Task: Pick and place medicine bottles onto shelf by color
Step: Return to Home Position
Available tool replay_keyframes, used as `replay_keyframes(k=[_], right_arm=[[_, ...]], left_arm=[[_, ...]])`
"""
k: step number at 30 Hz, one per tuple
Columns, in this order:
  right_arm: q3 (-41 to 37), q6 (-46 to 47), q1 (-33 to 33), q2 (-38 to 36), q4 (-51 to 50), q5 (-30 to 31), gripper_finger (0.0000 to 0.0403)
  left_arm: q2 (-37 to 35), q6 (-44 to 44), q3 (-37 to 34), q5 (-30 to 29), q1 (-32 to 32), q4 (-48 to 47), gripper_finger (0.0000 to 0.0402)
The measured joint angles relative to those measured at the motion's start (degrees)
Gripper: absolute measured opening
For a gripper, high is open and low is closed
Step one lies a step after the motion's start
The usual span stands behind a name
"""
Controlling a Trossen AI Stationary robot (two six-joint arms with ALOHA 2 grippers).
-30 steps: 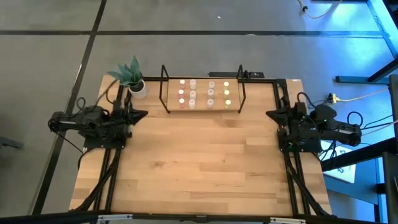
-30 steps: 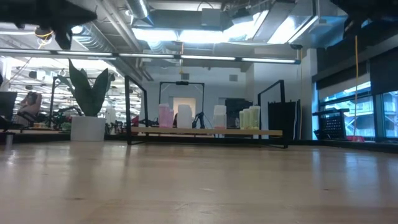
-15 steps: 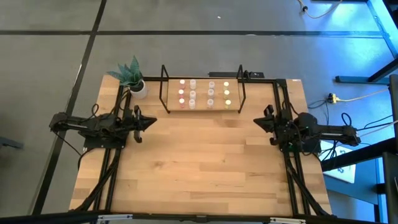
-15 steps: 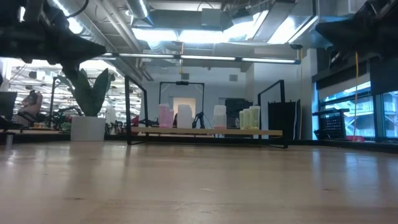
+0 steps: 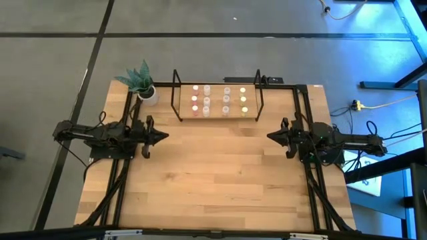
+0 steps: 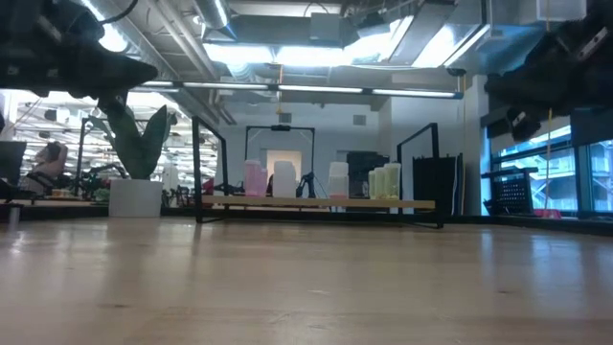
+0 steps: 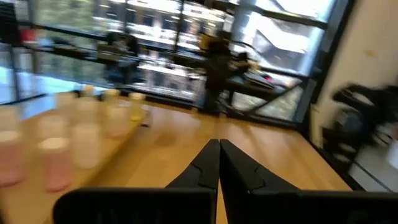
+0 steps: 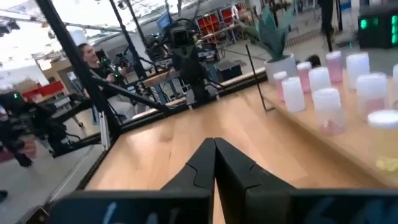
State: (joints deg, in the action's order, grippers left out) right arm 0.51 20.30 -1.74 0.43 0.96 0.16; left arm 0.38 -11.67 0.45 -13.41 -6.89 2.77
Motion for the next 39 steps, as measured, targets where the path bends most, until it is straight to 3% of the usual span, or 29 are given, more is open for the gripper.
replay_keyframes(k=[3,11,18,31,39], right_arm=[[0.0,2.4,0.0,0.4,0.2,0.2,0.0013],[0.0,-1.1,0.0,0.4,0.2,0.2,0.0013],[0.0,3.5,0.0,0.5,0.2,0.2,0.0014],[0.0,3.3,0.0,0.5,0.2,0.2,0.0014],[0.0,3.5,0.0,0.5,0.2,0.2,0.0014]], left_arm=[[0.0,1.6,0.0,3.1,0.0,-0.4,0.0005],[0.0,1.7,0.0,0.5,0.0,-0.1,0.0003],[0.0,1.8,0.0,0.6,0.0,-0.1,0.0009],[0.0,1.8,0.0,0.6,0.0,-0.1,0.0031],[0.0,1.8,0.0,0.6,0.0,-0.1,0.0022]])
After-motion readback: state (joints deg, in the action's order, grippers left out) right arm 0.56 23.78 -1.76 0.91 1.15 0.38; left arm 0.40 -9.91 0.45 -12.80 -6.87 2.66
